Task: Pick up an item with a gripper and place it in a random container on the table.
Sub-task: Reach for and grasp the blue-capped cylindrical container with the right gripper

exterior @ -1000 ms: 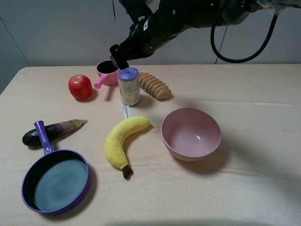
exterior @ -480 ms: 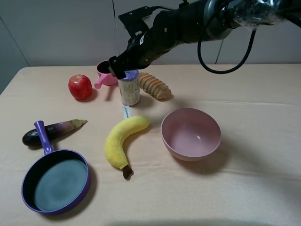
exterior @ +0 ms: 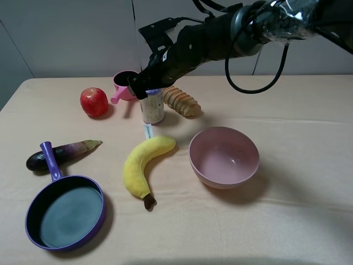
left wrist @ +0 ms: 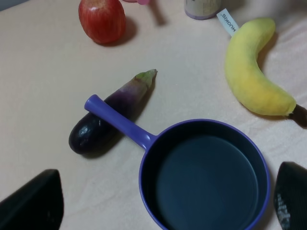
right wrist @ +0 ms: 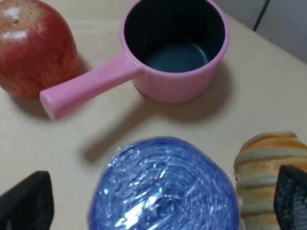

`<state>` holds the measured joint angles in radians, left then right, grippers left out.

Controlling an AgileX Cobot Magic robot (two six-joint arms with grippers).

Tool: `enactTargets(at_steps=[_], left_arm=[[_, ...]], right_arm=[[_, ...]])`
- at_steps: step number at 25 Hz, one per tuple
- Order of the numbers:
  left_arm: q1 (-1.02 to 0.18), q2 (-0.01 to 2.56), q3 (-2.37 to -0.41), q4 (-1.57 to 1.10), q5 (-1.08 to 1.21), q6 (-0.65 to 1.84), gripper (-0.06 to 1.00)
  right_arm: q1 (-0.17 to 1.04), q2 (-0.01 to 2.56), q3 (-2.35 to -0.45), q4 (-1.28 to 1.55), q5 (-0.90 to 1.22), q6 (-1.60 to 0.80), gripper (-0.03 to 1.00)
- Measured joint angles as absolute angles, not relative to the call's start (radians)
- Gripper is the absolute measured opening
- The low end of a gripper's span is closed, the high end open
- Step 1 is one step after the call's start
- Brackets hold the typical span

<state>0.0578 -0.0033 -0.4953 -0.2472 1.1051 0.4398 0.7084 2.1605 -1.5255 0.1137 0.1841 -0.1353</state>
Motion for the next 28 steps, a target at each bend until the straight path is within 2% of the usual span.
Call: enactTargets(at_steps=[28], left_arm=[[0.058, -0.003, -0.496, -0.247, 1.105, 0.440, 0.88]], right_arm=[[0.708, 2.220, -1.525, 0.114, 0.157, -0.135, 0.69]])
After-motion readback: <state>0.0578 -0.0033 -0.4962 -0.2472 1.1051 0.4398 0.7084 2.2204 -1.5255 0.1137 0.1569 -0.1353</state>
